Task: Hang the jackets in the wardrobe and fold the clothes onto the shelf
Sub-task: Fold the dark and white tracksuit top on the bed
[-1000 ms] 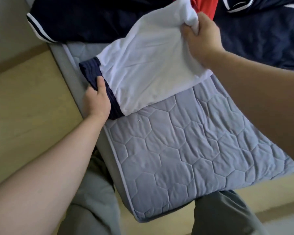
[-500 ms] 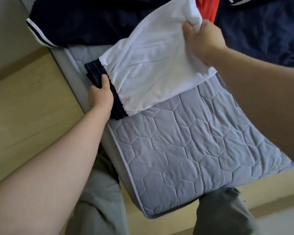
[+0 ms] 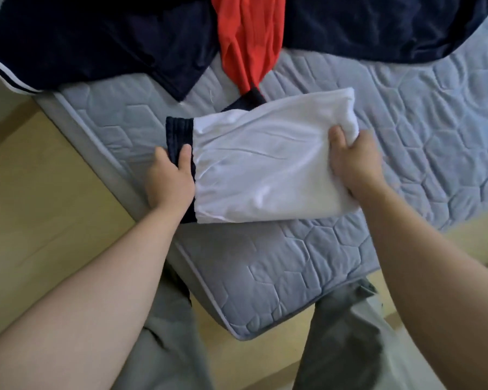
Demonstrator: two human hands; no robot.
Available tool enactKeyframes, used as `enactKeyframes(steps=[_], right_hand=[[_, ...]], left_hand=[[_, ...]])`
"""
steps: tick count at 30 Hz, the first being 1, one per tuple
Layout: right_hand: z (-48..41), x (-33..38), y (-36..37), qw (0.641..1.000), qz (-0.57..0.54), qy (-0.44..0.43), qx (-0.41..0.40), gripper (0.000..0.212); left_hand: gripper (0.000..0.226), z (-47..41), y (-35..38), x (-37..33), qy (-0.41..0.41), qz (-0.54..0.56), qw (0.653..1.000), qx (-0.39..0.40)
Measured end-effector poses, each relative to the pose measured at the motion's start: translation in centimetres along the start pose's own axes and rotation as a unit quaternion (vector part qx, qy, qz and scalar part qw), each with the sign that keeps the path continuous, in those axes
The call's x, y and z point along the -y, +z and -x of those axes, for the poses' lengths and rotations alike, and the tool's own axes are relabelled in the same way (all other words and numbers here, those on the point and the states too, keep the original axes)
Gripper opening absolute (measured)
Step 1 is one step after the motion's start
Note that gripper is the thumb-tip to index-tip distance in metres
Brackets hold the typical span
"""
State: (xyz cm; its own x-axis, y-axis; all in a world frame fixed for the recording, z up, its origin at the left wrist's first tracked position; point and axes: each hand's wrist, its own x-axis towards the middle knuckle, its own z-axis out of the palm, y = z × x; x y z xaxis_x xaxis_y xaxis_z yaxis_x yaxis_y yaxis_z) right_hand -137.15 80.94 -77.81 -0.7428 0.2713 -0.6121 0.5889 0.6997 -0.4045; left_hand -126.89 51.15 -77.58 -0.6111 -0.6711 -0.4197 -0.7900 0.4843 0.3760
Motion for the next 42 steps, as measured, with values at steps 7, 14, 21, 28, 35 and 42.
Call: enactKeyframes(steps=[7, 14, 21, 28, 35, 42], right_hand=[[0.0, -4.0, 2.7, 0.994, -0.065, 0.041, 0.083, 0.046], [-0.3, -4.6, 2.3, 0.991, -0.088, 0.049, 0.092, 0.055], [-1.3, -4.1, 2.6, 0.990, -0.093, 0.042, 0.100, 0.068], [-1.1, -4.1, 2.6, 0.994, -0.055, 0.033, 0.092, 0.065], [1.5, -2.0, 0.8, 0.998, 0.005, -0.014, 0.063, 0.056], [9.7, 5.4, 1.8, 0.979, -0.089, -0.155, 0.102, 0.034]], left_hand=[[0.039, 3.4, 3.0, -2.6, 0.271, -0.129, 0.940, -0.160], [0.067, 5.4, 8.1, -4.0, 0.393, -0.308, 0.863, 0.073], [0.076, 3.6, 9.0, -5.1, 0.370, -0.340, 0.860, 0.085], [0.079, 3.8, 8.1, -5.4, 0.380, -0.330, 0.859, 0.095], [0.099, 5.3, 7.8, -3.2, 0.349, -0.374, 0.855, 0.083], [0.090, 3.9, 8.5, -3.0, 0.330, -0.317, 0.875, 0.159]])
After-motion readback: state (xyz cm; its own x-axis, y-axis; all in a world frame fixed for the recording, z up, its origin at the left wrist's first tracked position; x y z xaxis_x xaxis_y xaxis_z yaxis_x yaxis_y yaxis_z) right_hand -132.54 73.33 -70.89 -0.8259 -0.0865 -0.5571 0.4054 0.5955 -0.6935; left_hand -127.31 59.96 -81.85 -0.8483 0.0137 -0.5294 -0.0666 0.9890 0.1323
